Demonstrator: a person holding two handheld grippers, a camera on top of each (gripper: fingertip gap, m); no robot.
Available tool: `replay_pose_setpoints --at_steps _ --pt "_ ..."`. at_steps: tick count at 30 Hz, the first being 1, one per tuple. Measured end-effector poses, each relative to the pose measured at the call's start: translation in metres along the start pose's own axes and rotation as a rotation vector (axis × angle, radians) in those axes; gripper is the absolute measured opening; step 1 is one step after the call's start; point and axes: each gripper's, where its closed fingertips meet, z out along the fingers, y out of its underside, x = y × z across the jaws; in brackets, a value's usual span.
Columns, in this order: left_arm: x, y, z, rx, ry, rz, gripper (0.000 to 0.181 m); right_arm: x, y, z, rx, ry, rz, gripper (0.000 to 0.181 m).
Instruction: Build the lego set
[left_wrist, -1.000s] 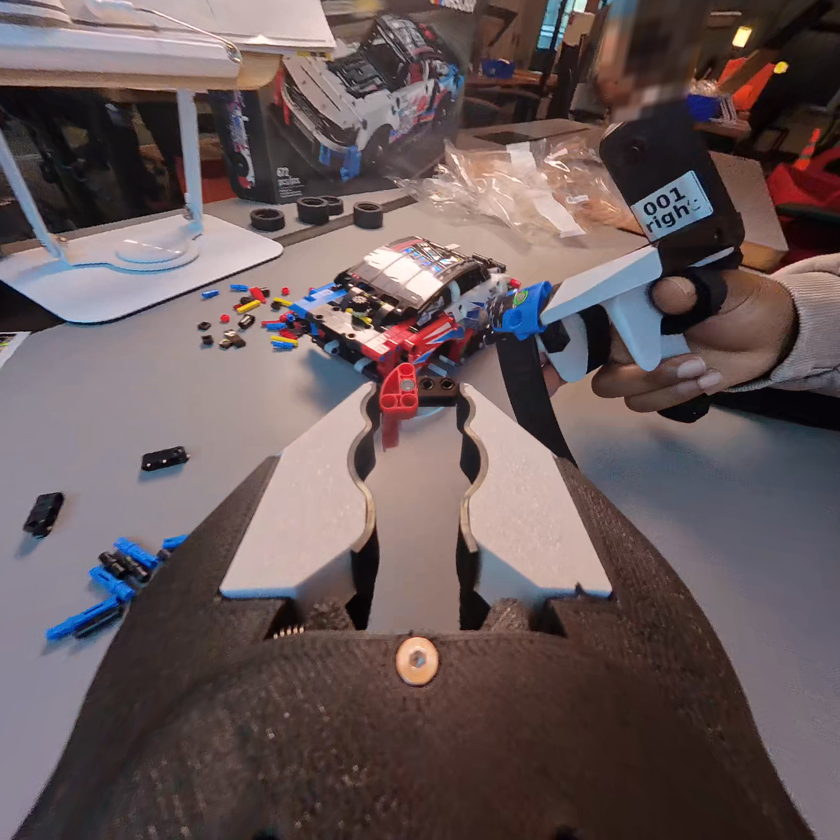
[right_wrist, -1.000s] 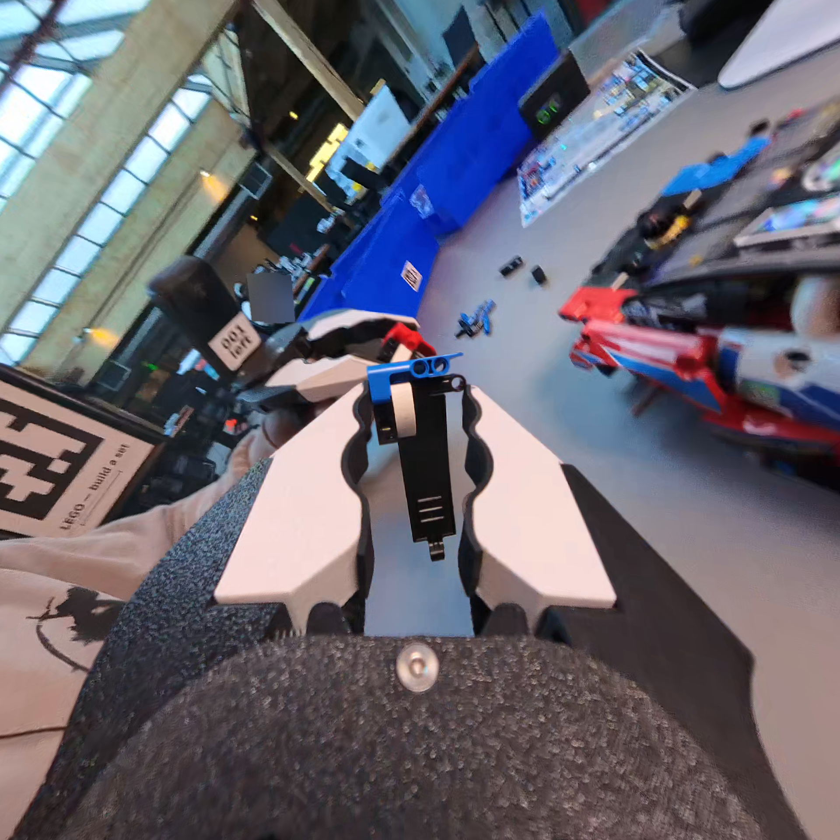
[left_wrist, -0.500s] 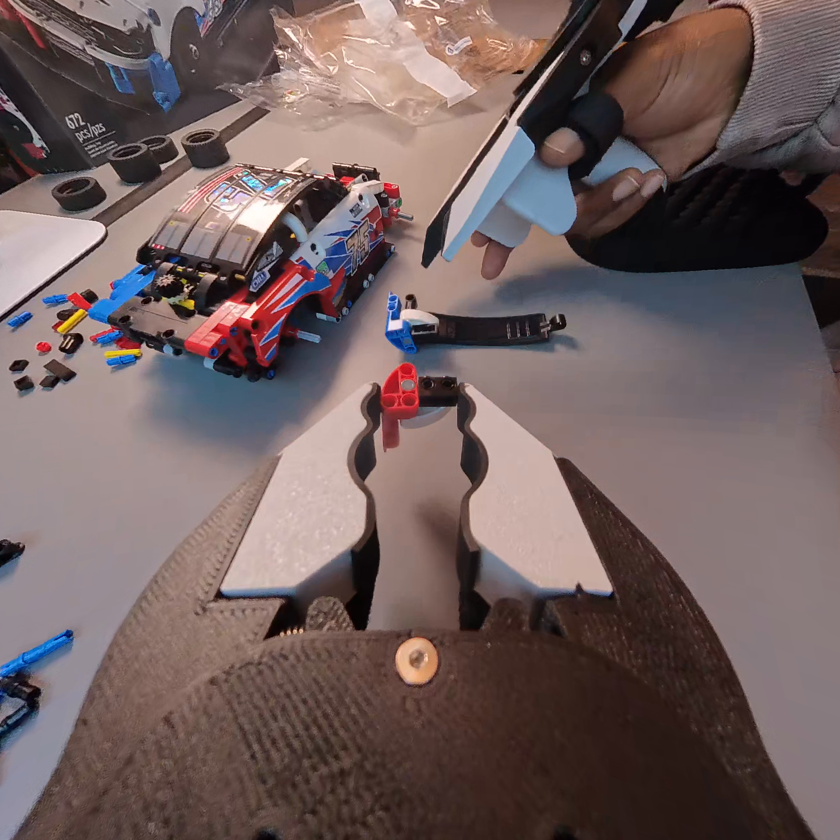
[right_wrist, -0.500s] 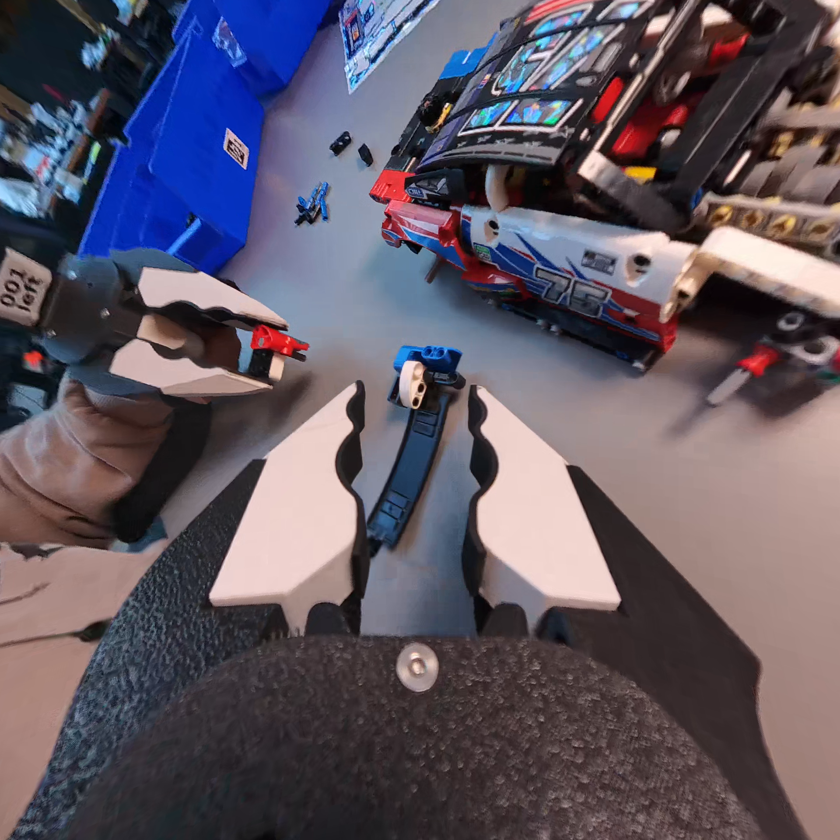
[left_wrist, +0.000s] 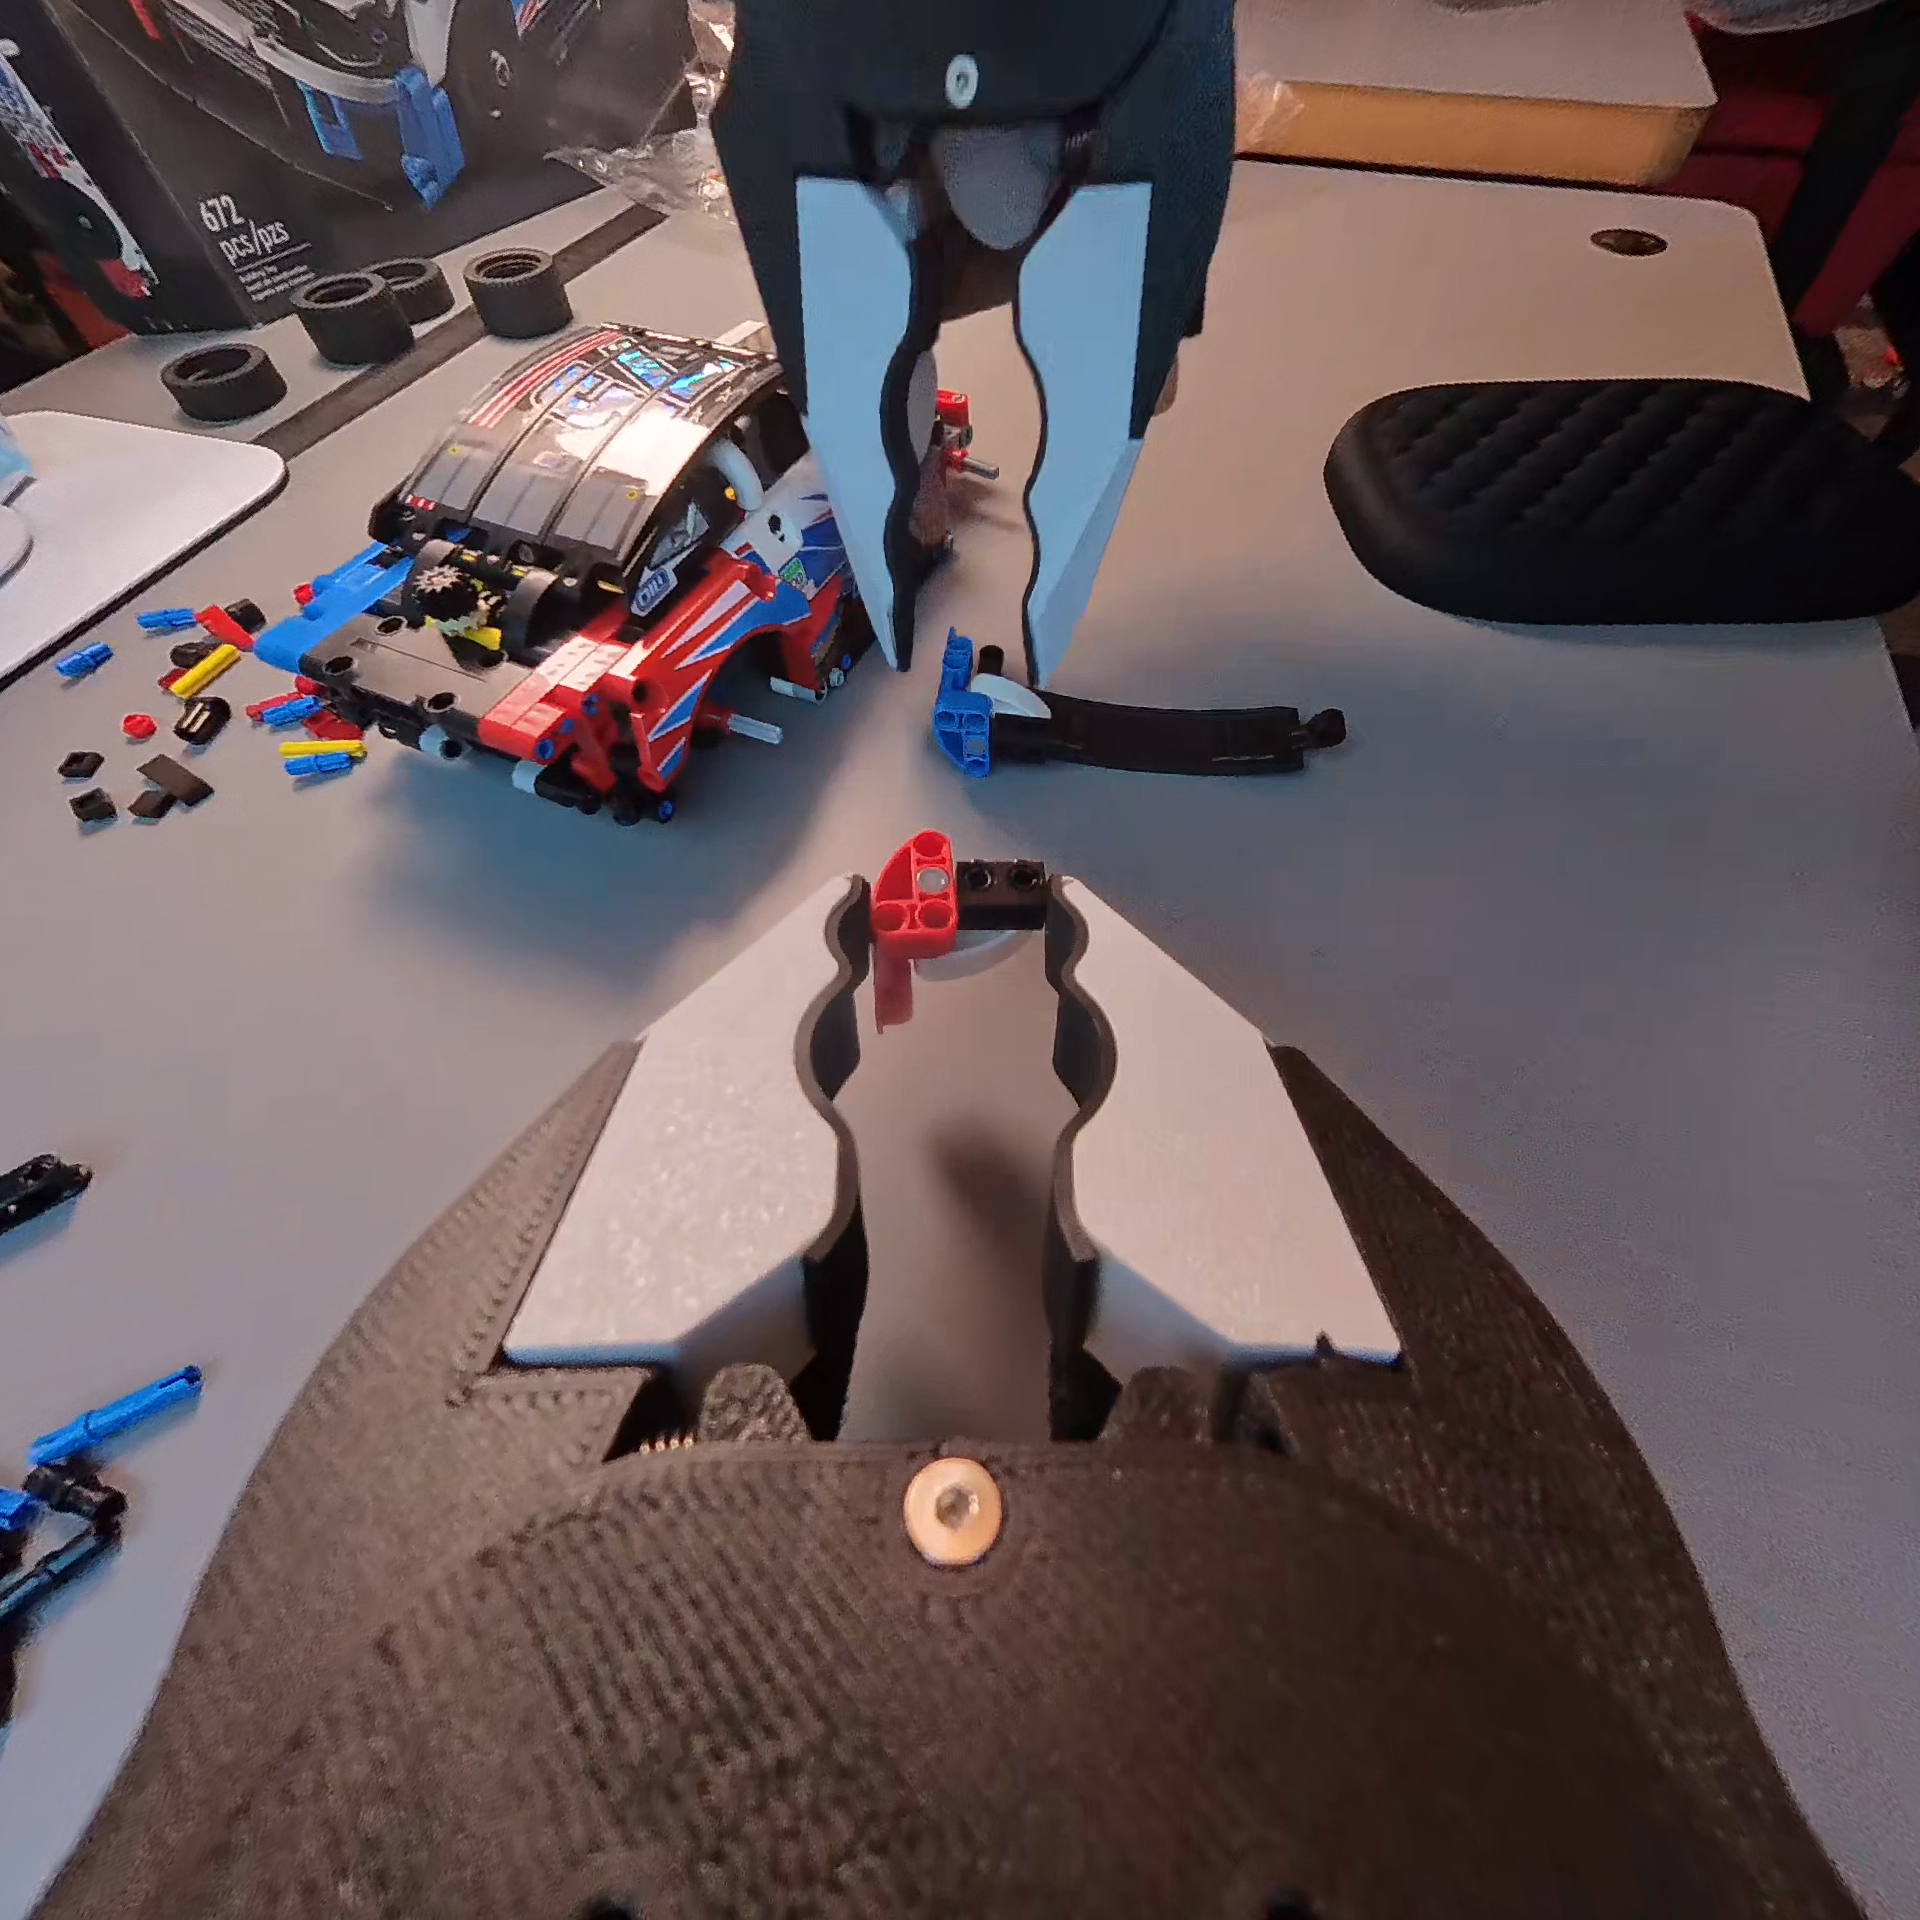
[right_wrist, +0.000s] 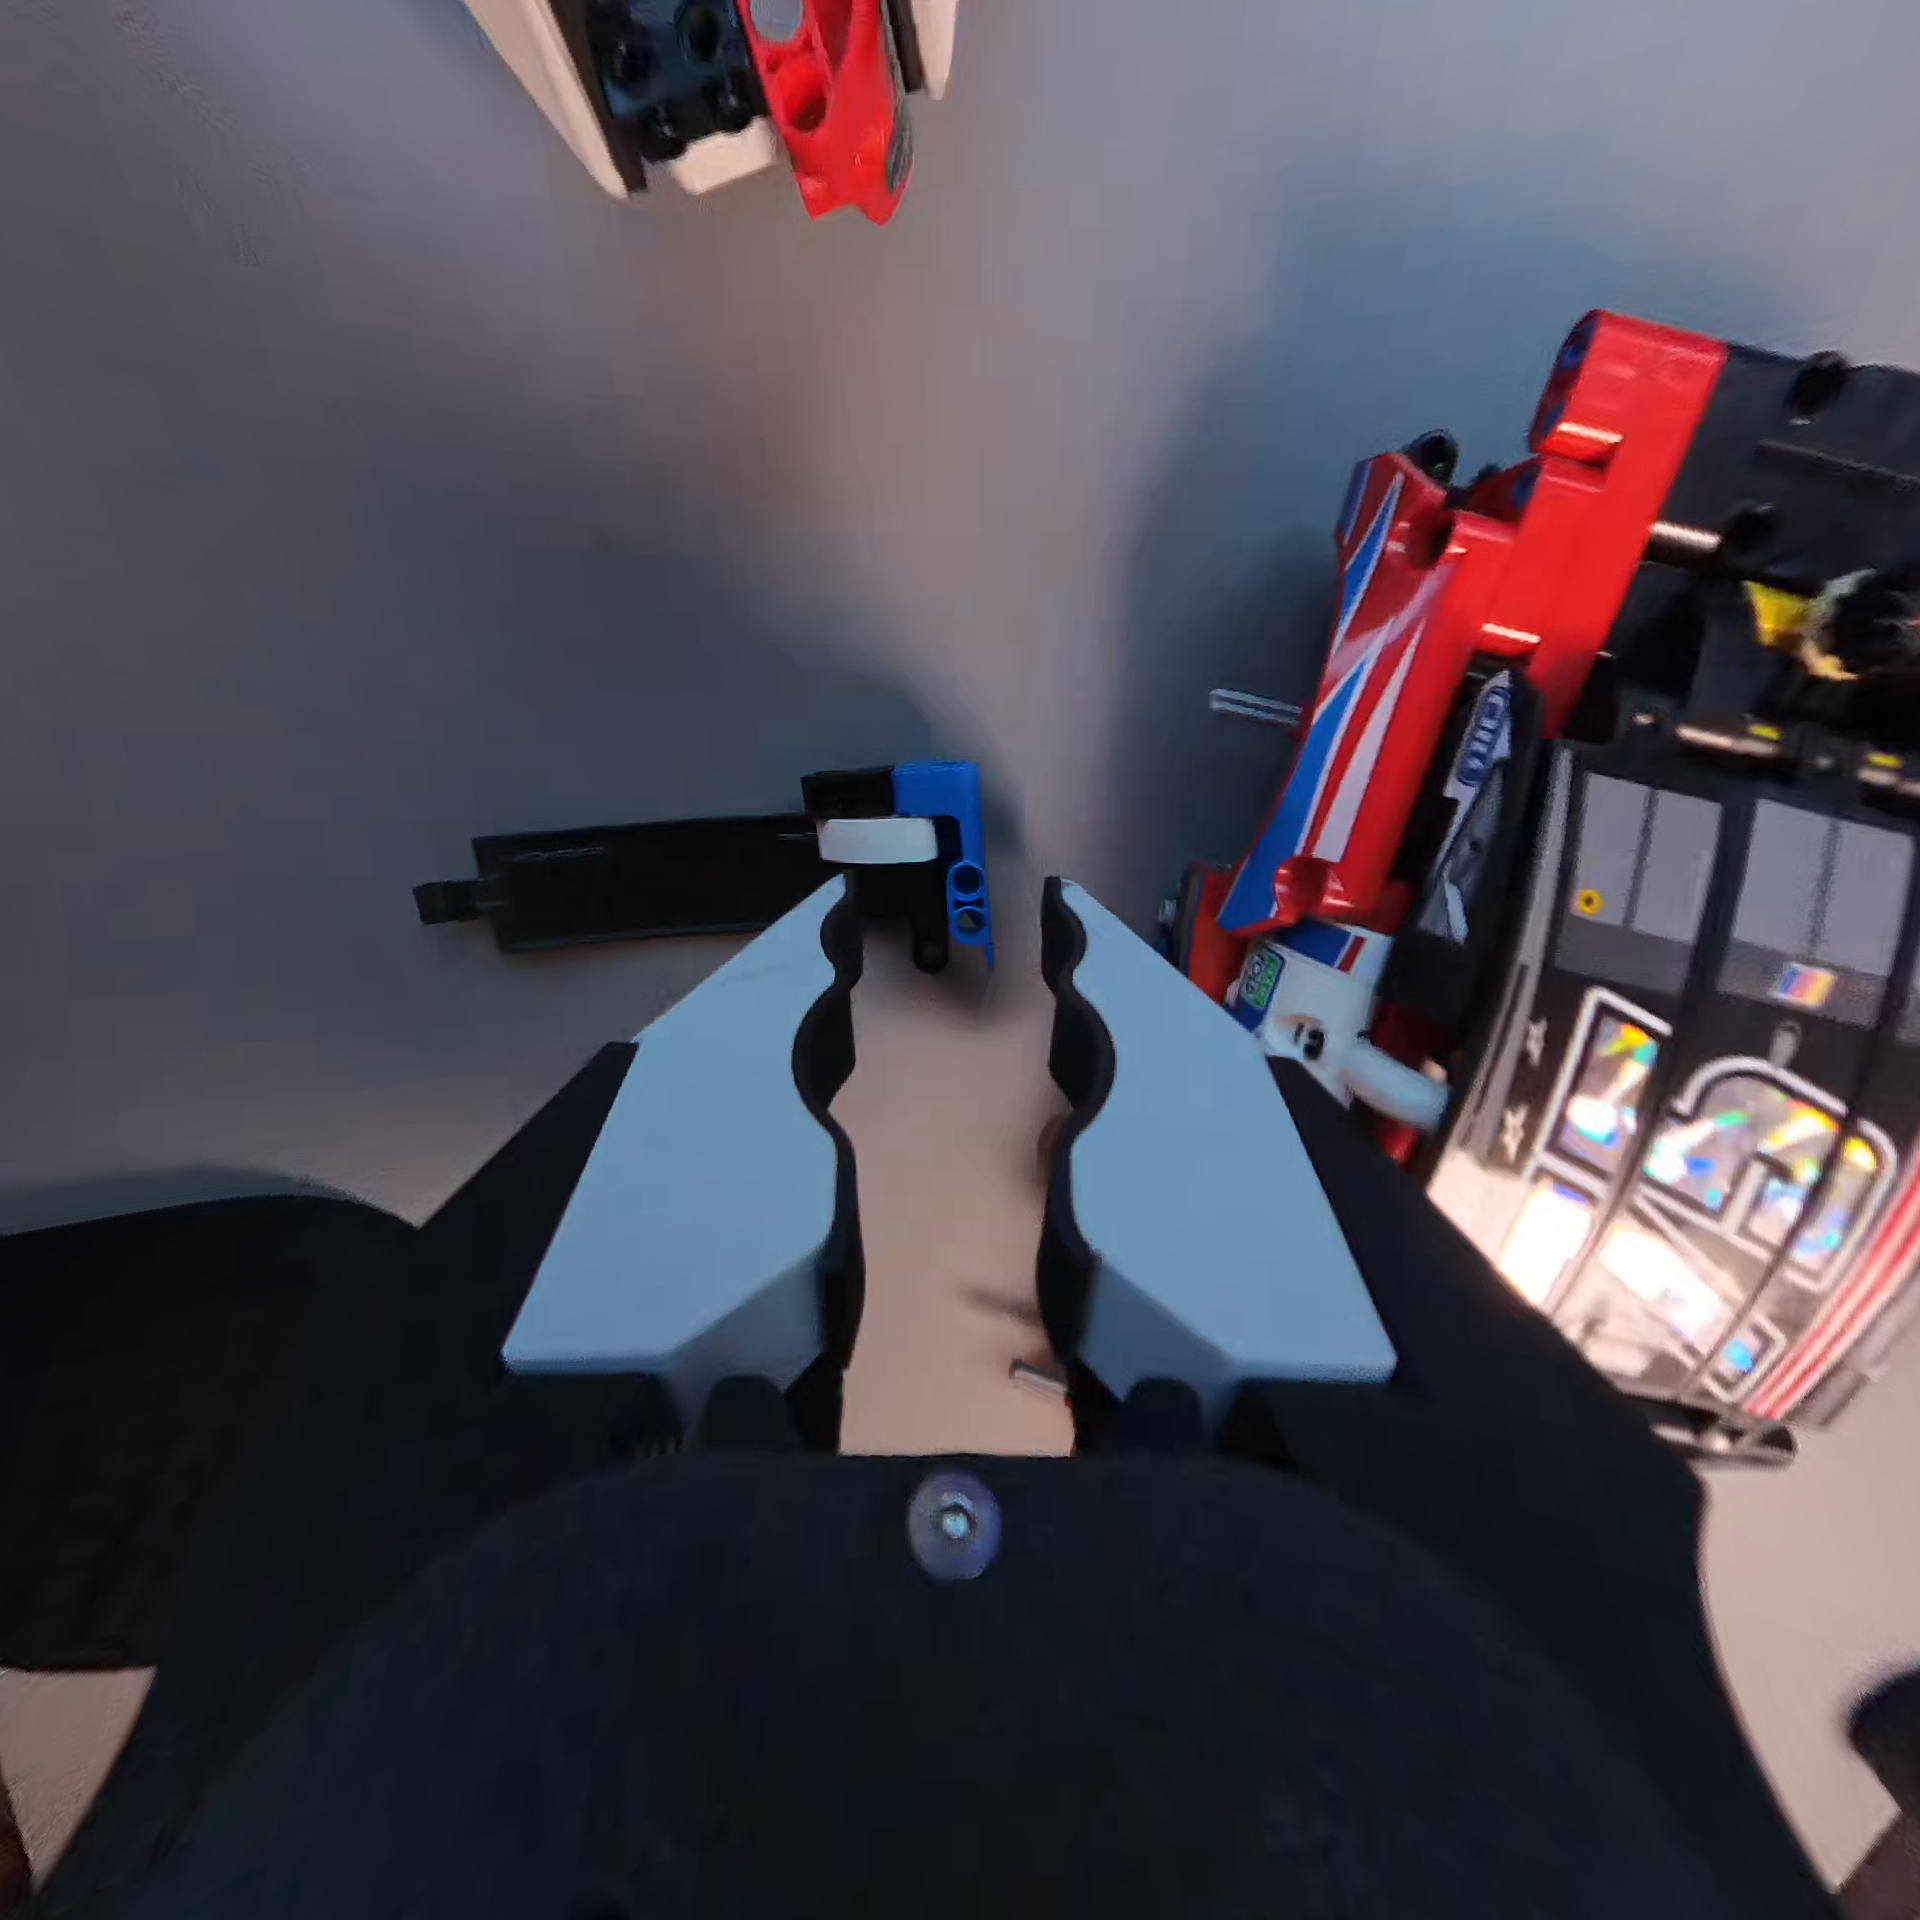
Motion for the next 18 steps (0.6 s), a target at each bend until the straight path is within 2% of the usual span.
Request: replay_pose_setpoints --at_steps 3,5,8,11,13,15,18 --pt "0.001 -0.004 -0.002 0.027 0.023 -0.036 0.031 -0.005 -0.003 0.007 0.024 -0.046 -0.004 0.013" --pt "-0.002 -0.006 -0.004 0.038 0.017 -0.051 0.031 0.0 -0.014 -0.001 0.127 0.041 0.0 0.011" --pt "-0.01 -0.01 -0.008 0.064 -0.01 -0.092 0.031 0.014 -0.032 -0.024 0.394 0.279 0.166 0.011" --pt "-0.016 -0.014 -0.012 0.089 -0.014 -0.16 0.031 0.029 -0.02 -0.047 0.633 0.603 0.458 0.01" --pt "-0.017 -0.013 -0.011 0.084 -0.005 -0.198 0.031 0.023 -0.004 -0.04 0.619 0.714 0.579 0.011" --pt "-0.014 -0.007 -0.007 0.056 0.01 -0.21 0.031 0.016 0.006 -0.031 0.517 0.814 0.581 0.011" --pt "-0.01 0.002 -0.001 0.001 -0.003 -0.18 0.031 0.002 0.004 -0.018 0.463 0.78 0.605 0.013"
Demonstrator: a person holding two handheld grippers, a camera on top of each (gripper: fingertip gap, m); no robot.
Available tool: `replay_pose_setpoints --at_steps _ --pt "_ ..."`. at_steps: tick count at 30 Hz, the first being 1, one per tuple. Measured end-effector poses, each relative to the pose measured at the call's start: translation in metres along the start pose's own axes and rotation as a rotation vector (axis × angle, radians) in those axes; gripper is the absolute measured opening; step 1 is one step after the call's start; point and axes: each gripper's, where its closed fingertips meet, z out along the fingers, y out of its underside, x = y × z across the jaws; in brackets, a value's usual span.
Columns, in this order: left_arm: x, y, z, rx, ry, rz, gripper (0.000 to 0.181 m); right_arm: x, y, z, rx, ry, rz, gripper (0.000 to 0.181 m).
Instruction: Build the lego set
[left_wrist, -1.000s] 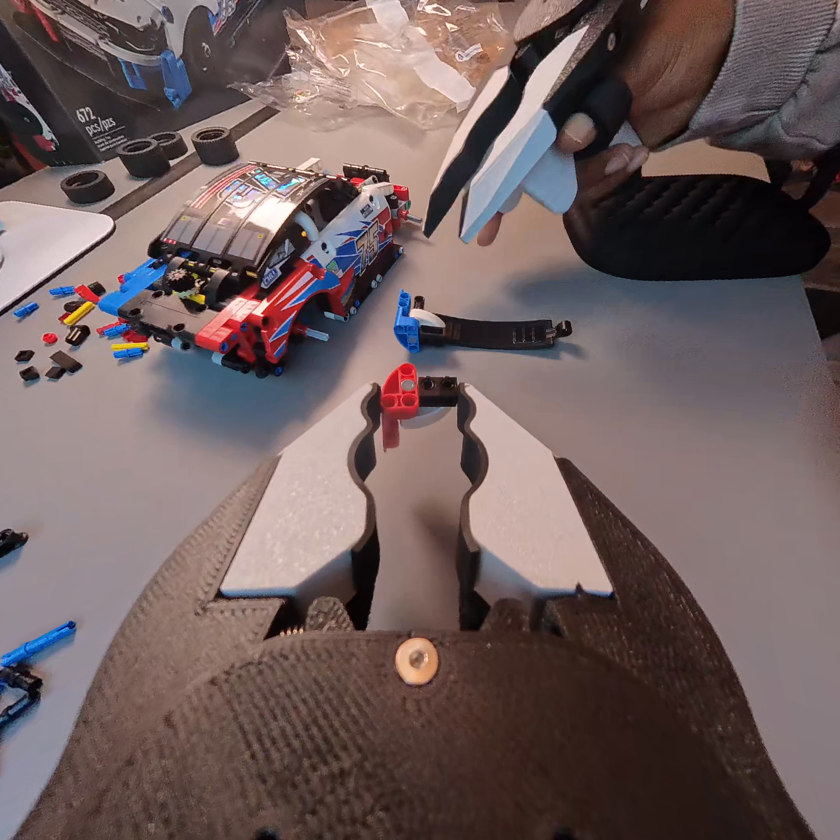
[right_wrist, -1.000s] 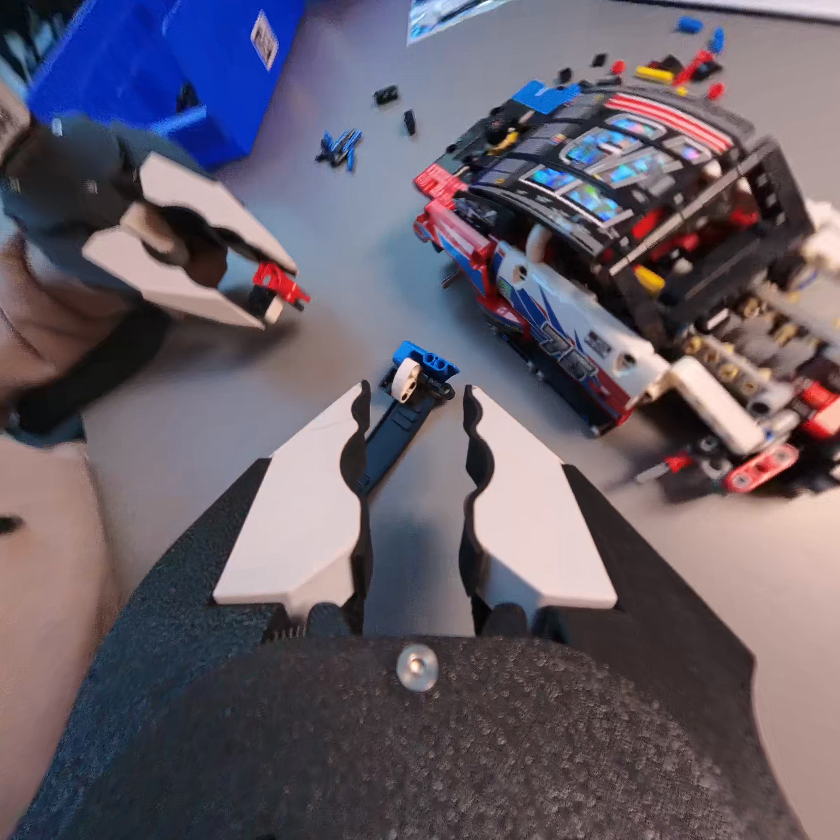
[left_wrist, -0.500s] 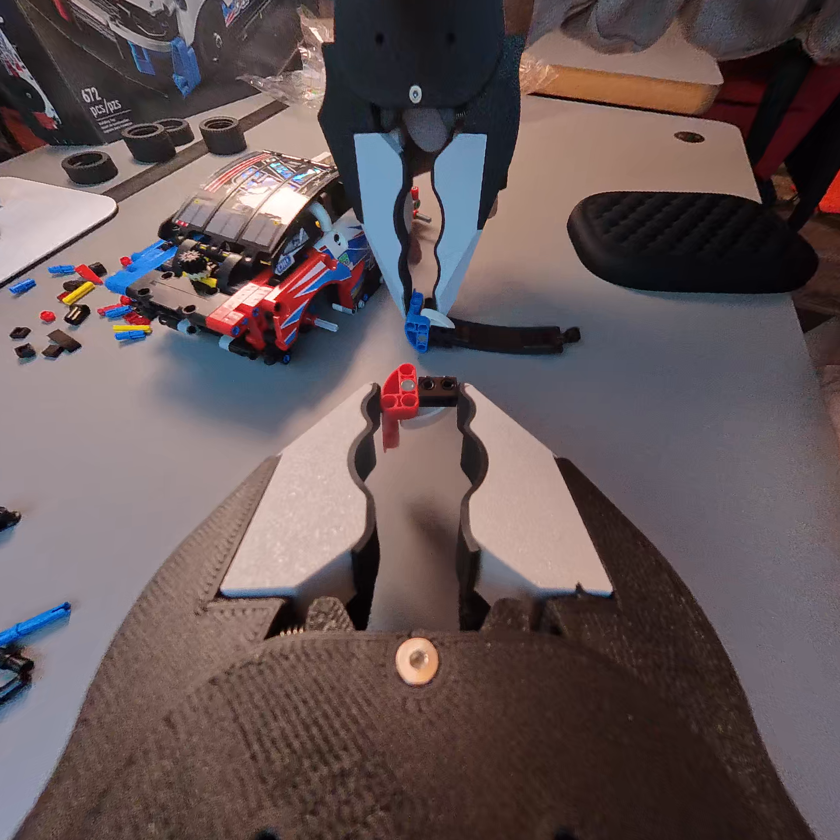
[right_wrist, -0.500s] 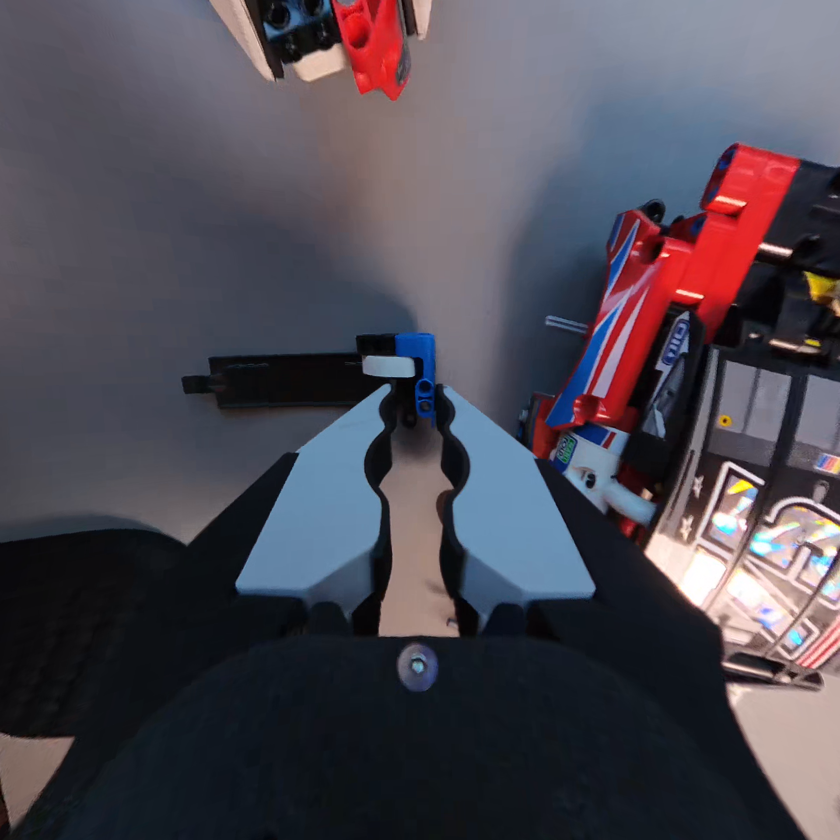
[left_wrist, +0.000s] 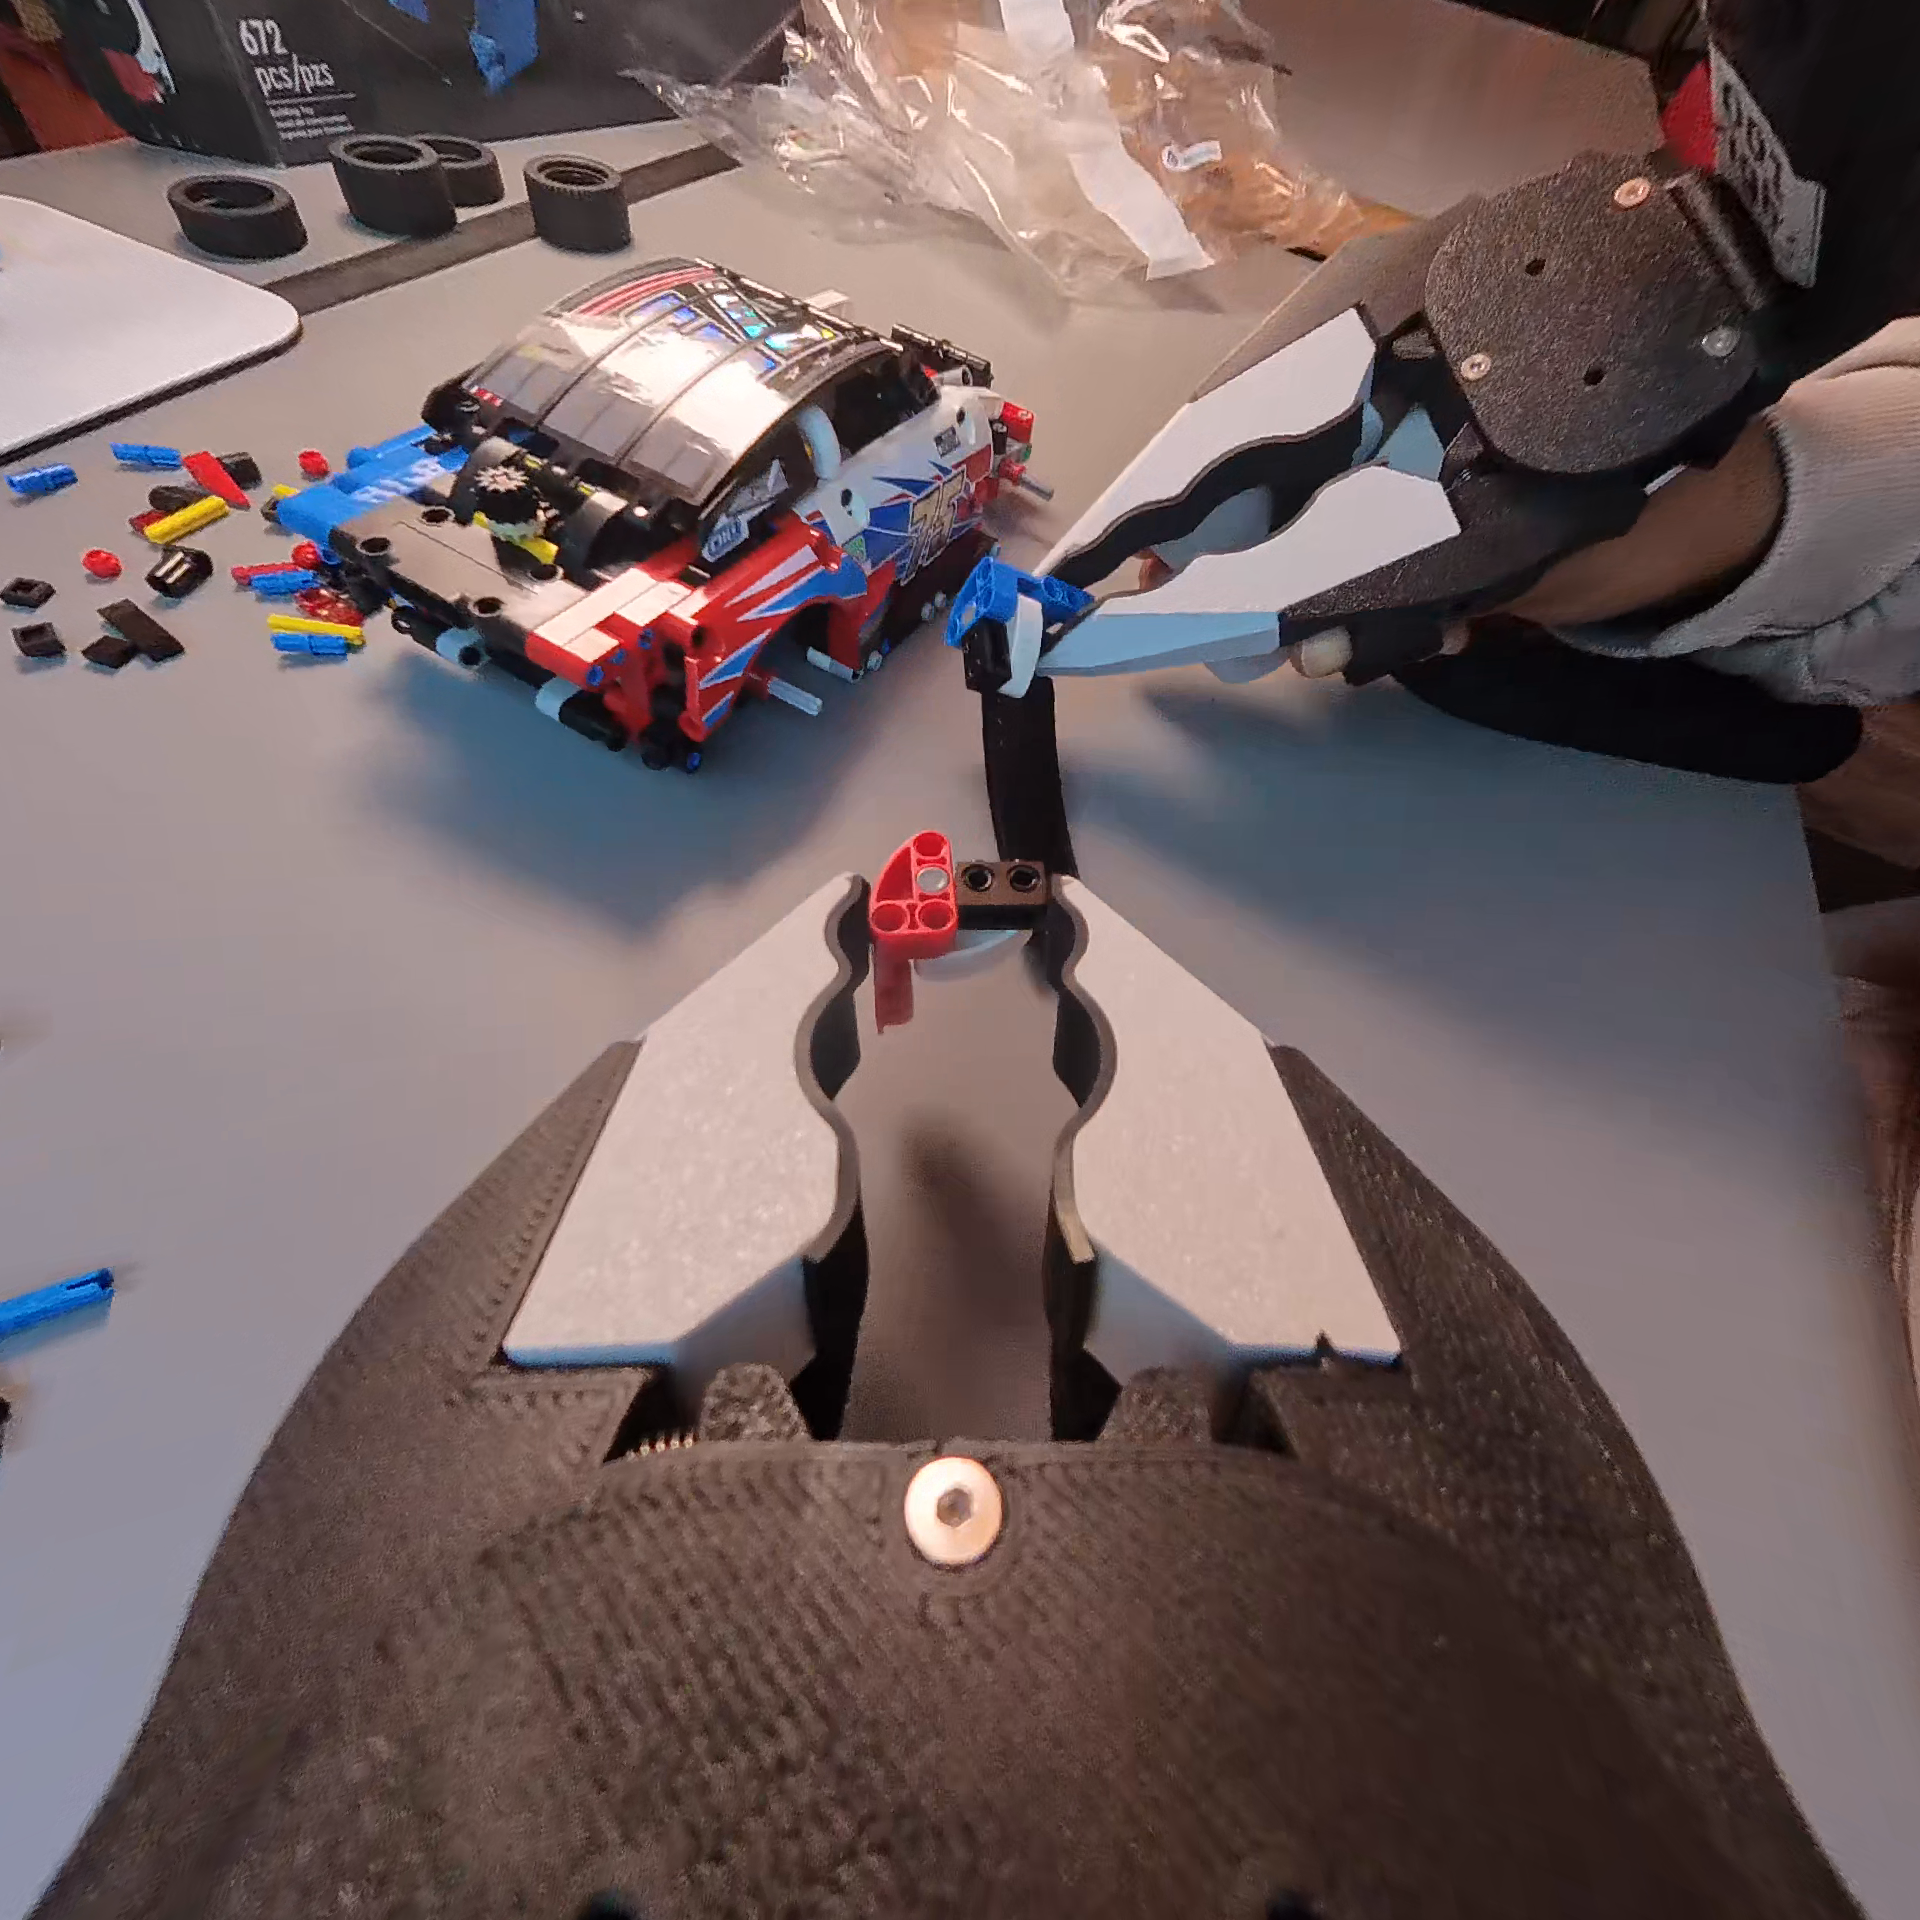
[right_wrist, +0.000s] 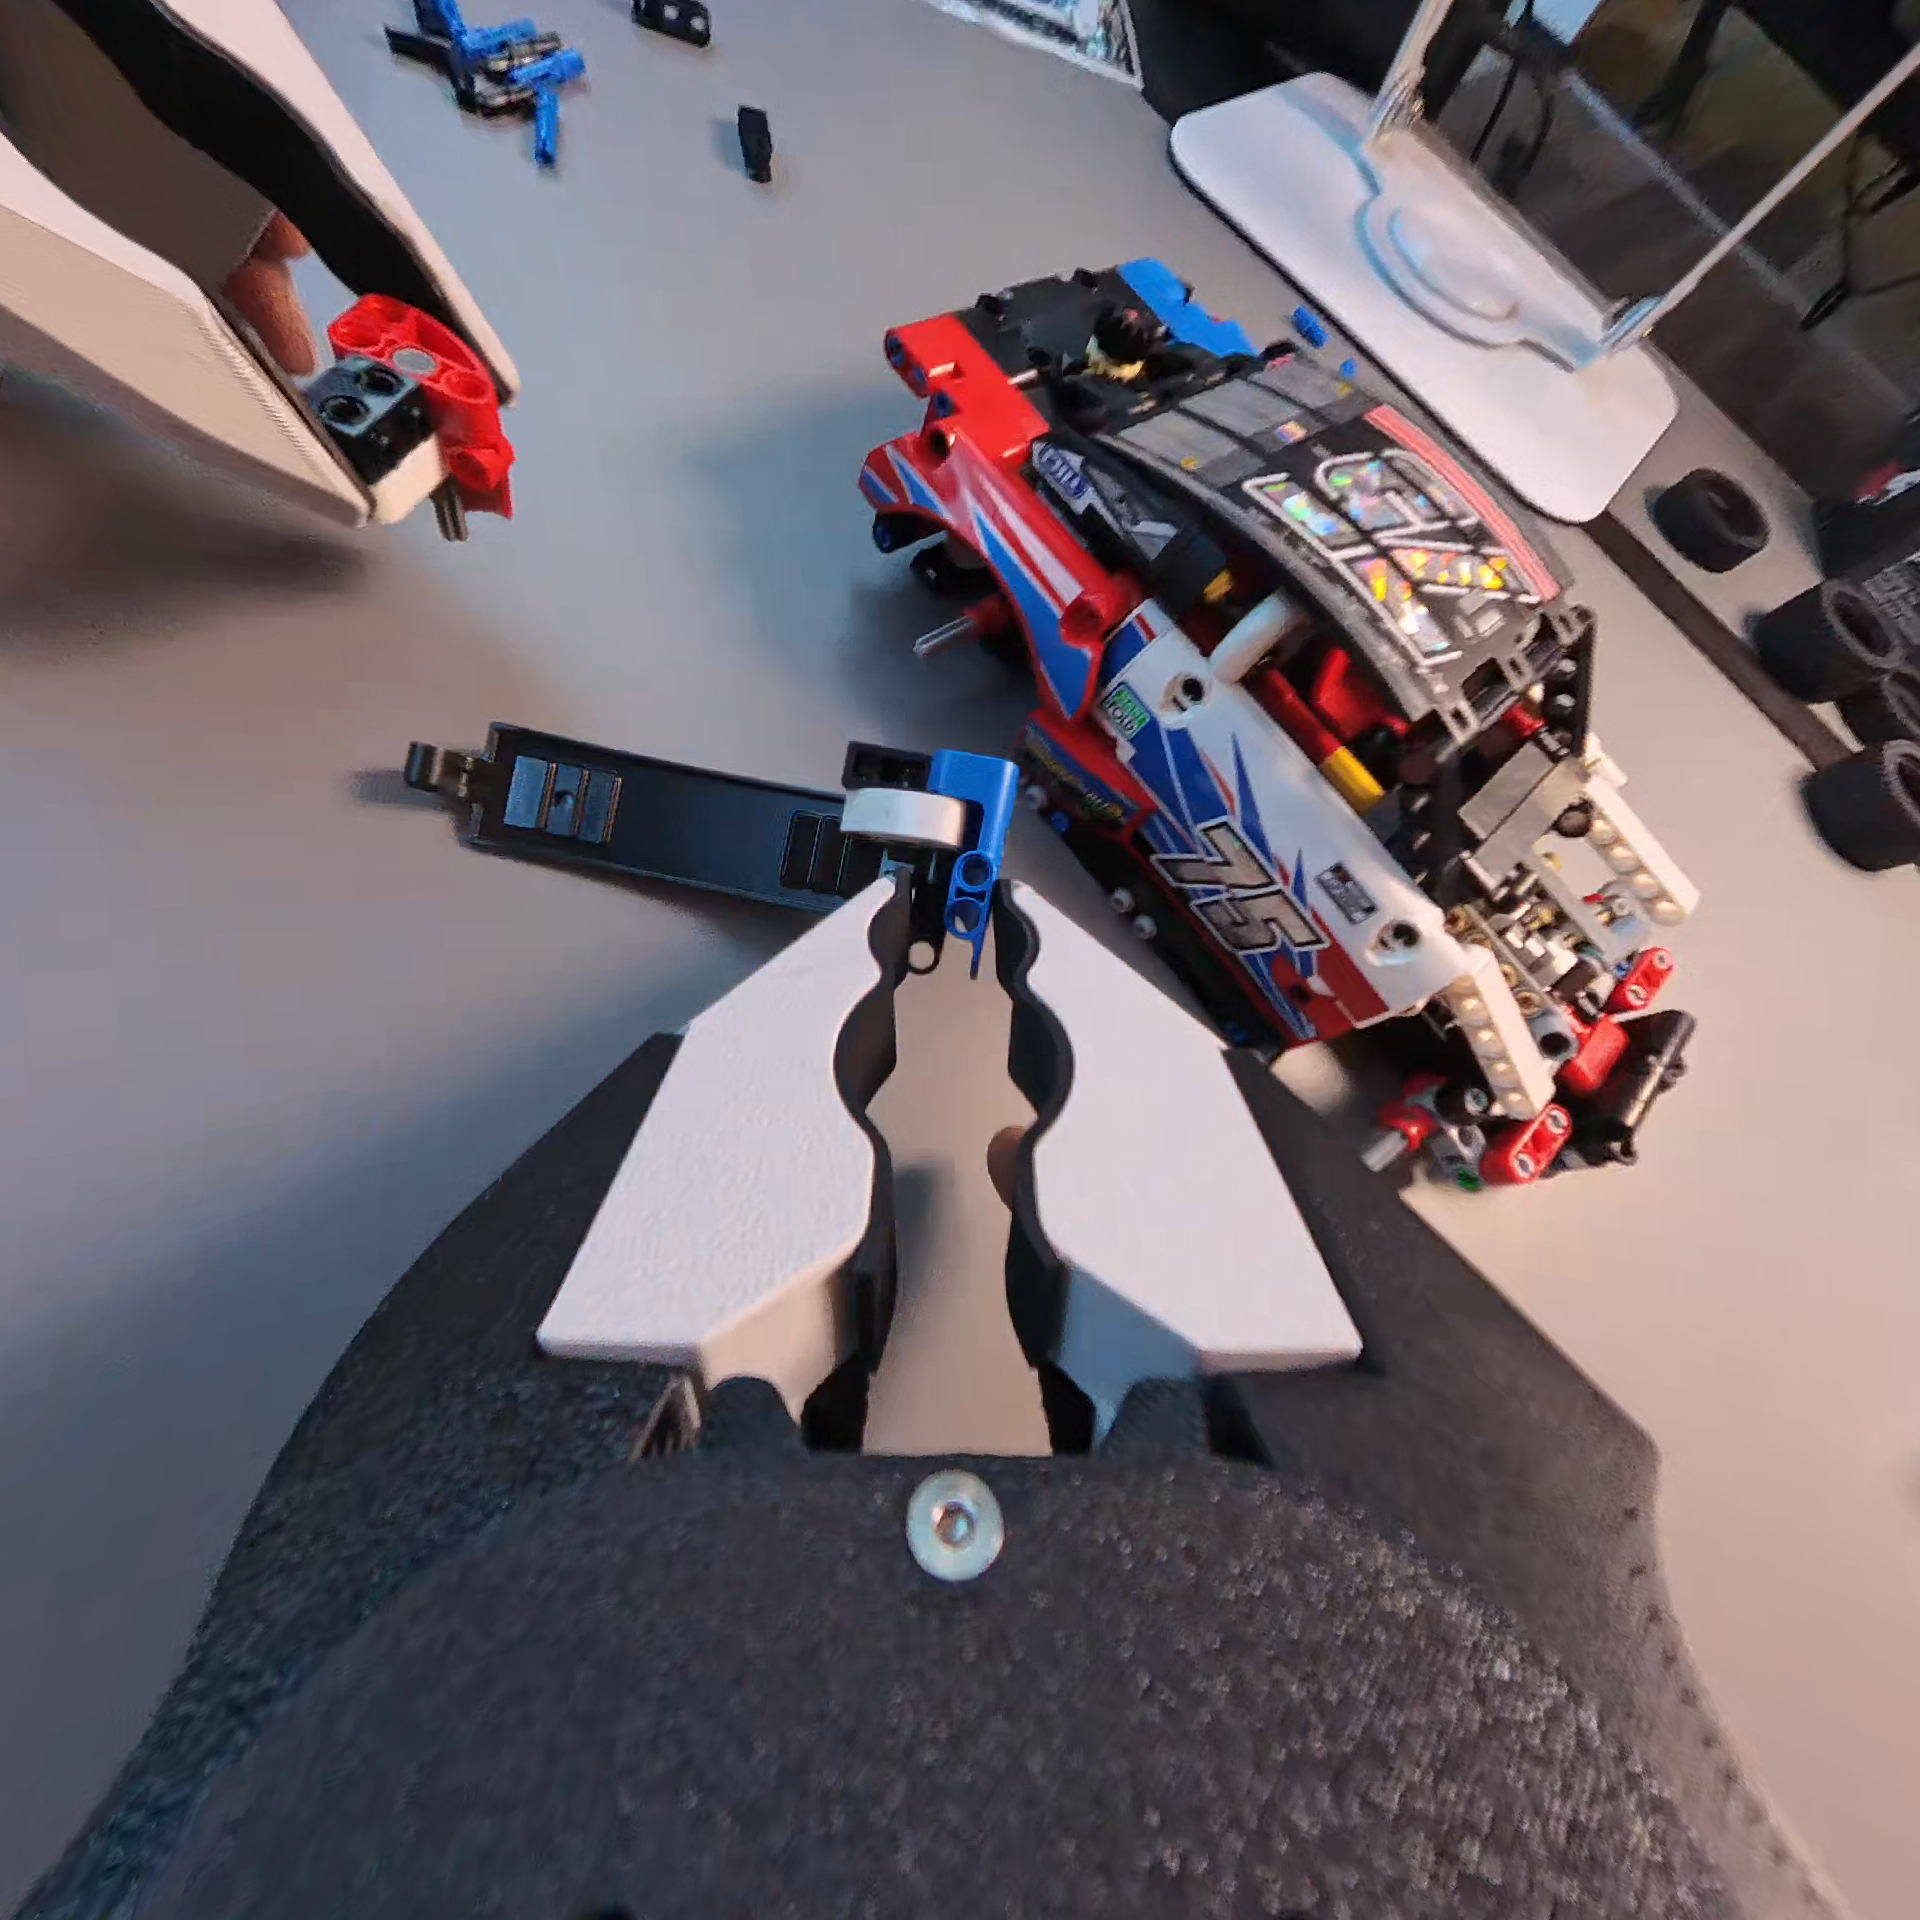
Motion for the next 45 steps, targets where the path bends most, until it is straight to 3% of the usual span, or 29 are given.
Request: replay_pose_setpoints --at_steps 6,9,14,19,25,33,38,45 --pt "0.002 0.003 0.002 -0.017 -0.005 0.01 0.031 -0.01 0.016 -0.019 -0.145 -0.124 -0.008 0.027" --pt "0.006 -0.004 0.0 0.026 0.031 0.005 0.031 -0.012 -0.01 -0.034 -0.033 -0.213 -0.057 0.03" --pt "0.038 -0.031 -0.011 0.196 0.19 0.082 0.031 -0.062 -0.057 -0.052 0.201 -0.499 -0.154 0.025" --pt "0.047 -0.037 -0.019 0.234 0.353 -0.096 0.031 -0.084 -0.066 -0.032 0.271 -0.524 -0.263 0.018" --pt "0.044 -0.044 -0.022 0.277 0.427 -0.224 0.031 -0.094 -0.073 -0.026 0.303 -0.661 -0.146 0.008" --pt "0.029 -0.04 -0.018 0.262 0.395 -0.305 0.03 -0.09 -0.066 -0.025 0.198 -0.896 0.228 0.005" --pt "0.025 -0.038 -0.02 0.253 0.388 -0.286 0.028 -0.085 -0.067 -0.025 0.182 -0.96 0.374 0.0" --pt "0.027 -0.029 -0.016 0.188 0.355 -0.226 0.025 -0.09 -0.06 -0.022 0.152 -0.968 0.391 0.0"
